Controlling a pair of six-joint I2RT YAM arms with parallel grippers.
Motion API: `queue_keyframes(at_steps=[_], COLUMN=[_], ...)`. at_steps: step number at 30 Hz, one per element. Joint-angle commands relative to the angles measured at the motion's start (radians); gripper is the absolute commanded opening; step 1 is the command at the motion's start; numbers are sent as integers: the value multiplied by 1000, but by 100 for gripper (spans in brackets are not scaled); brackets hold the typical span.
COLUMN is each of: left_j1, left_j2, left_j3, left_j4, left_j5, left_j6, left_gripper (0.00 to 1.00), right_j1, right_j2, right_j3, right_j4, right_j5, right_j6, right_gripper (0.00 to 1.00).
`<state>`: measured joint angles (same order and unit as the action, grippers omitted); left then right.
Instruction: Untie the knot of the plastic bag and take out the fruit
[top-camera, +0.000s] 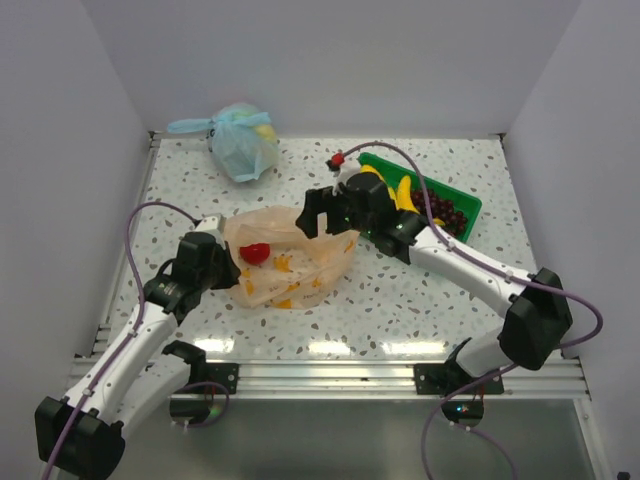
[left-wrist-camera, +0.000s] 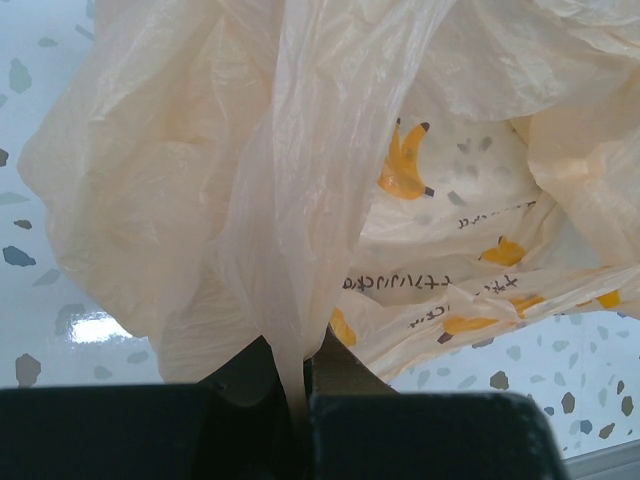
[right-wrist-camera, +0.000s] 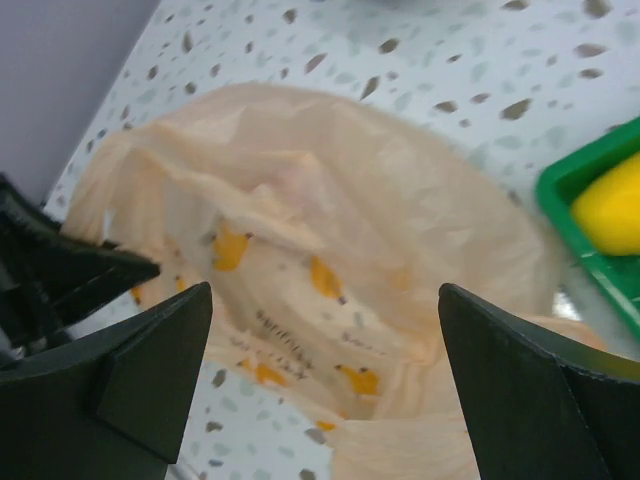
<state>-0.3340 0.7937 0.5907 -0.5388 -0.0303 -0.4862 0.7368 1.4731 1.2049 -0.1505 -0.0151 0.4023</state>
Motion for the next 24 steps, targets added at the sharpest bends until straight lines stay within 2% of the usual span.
queue_keyframes(at_steps=[1, 4, 8, 18, 24], left_j1=[-5, -5, -5, -13, -17], left_j2=[2, 2, -2, -16, -21], left_j3=[-11, -11, -9, -14, -15], left_j4=[46, 48, 49, 56, 60], left_j5=[-5, -5, -3, 9, 16], left_j6=[6, 6, 6, 8, 11], left_gripper=[2, 2, 2, 2, 2], right_j1=[71, 127, 205, 214, 214], right_j2=[2, 61, 150, 415, 521], right_j3=[-33, -33, -34, 108, 194], right_j4=[89, 144, 207, 293, 270], right_j5=[-81, -152, -131, -17, 101], right_j6=[102, 165, 219, 352, 417], right_gripper=[98, 96, 96, 96, 99])
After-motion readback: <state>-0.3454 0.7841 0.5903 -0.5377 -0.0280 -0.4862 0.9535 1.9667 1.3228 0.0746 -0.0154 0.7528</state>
